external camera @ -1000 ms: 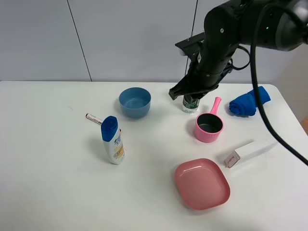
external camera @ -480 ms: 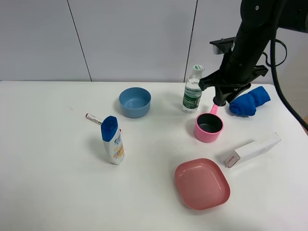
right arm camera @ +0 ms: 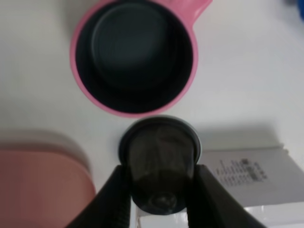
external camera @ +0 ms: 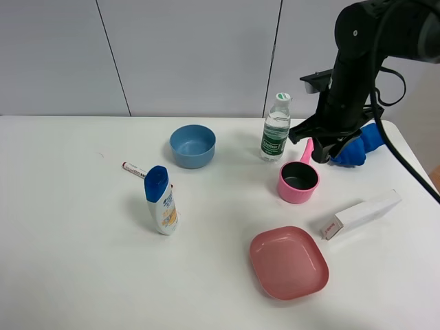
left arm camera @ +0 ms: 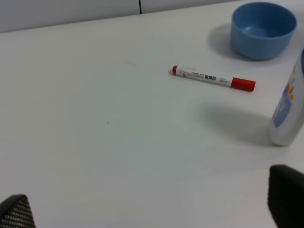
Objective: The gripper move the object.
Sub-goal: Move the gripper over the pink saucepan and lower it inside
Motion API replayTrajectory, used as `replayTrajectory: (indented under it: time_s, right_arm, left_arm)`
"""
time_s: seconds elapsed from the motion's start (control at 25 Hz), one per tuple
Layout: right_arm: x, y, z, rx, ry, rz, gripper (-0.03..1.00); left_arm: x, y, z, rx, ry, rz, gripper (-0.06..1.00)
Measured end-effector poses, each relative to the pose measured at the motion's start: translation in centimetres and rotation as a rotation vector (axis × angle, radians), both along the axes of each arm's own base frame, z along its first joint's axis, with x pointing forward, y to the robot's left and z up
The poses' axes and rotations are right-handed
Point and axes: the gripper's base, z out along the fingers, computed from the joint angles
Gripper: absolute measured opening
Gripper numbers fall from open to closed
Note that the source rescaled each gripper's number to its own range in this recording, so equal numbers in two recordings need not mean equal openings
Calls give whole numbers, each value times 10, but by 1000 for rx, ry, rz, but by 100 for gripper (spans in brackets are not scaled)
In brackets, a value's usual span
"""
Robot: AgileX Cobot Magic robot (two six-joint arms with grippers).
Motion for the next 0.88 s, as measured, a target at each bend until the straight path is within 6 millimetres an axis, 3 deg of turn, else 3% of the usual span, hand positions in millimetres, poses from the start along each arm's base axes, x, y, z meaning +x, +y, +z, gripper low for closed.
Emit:
replayTrajectory:
  time_s: [0.48, 0.88]
  right_arm:
    - [7, 2, -47, 0, -14, 21, 0]
    - [15, 6, -64, 20, -28, 22, 0]
  left_arm:
    - [0, 0, 0, -1, 0, -1, 100]
    - [0, 0, 0, -1, 0, -1, 100]
